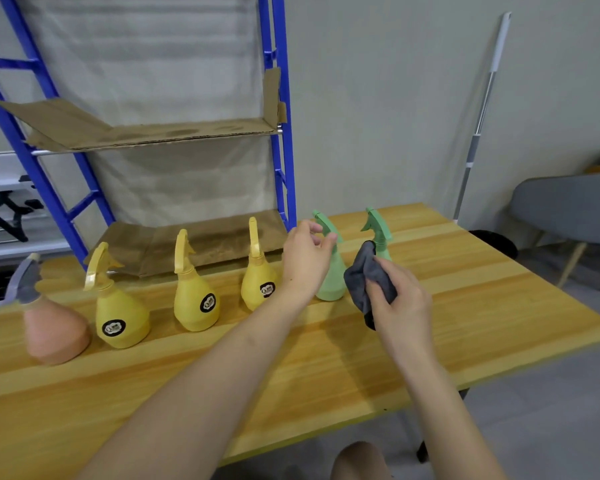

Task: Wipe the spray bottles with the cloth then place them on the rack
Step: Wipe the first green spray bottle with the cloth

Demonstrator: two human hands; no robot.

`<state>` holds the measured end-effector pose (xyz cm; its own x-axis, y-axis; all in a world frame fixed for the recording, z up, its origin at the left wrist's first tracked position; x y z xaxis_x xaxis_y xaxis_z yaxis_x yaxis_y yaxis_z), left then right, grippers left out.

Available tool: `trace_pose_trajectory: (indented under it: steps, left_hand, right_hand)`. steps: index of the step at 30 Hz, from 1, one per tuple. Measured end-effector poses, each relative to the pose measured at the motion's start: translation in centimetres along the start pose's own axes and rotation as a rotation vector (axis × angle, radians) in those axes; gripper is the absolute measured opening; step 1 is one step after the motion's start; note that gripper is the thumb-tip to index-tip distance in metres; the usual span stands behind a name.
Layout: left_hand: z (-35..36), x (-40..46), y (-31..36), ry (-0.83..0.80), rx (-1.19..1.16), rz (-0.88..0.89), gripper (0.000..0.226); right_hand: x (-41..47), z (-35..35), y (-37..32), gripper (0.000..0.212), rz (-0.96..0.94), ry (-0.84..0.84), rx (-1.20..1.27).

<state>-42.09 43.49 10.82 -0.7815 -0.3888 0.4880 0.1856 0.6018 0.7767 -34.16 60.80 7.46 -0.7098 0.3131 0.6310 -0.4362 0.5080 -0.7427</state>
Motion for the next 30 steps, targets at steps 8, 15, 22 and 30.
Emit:
trace_pose_trajectory:
  steps: [8, 15, 22, 30]
  left_hand:
    - [2.2, 1.5, 1.2, -0.003, 0.087, -0.066, 0.035]
    - [0.3, 1.5, 0.7, -0.017, 0.12, -0.051, 0.028]
    - [-4.5, -0.2, -0.6, -0.063, 0.145, 0.111, 0.02]
    - [-12.2, -3.1, -3.5, -0.058, 0.105, 0.196, 0.022]
  right_hand:
    - [-0.2, -1.1, 0.7, 0.034, 0.004, 0.014, -0.027]
    - [-1.2, -1.0, 0.1, 0.034, 0.032, 0.006, 0.0]
    - [-2.5, -0.2, -1.7, 0.031, 0.013, 0.01, 0.043]
    - [-6.4, 3.1, -3.6, 0.029, 0.047, -0.11, 0.064]
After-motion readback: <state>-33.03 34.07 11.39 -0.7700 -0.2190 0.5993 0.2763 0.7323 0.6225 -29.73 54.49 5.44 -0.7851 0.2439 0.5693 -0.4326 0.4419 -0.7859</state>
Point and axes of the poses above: each hand's wrist, its own x-axis towards the middle knuckle, its own z-axis out of the palm, y = z × x, the point moved 4 cm from there along x, towards the middle knuckle, and after that the axes turned 10 degrees about y, right-handed, at the moved point
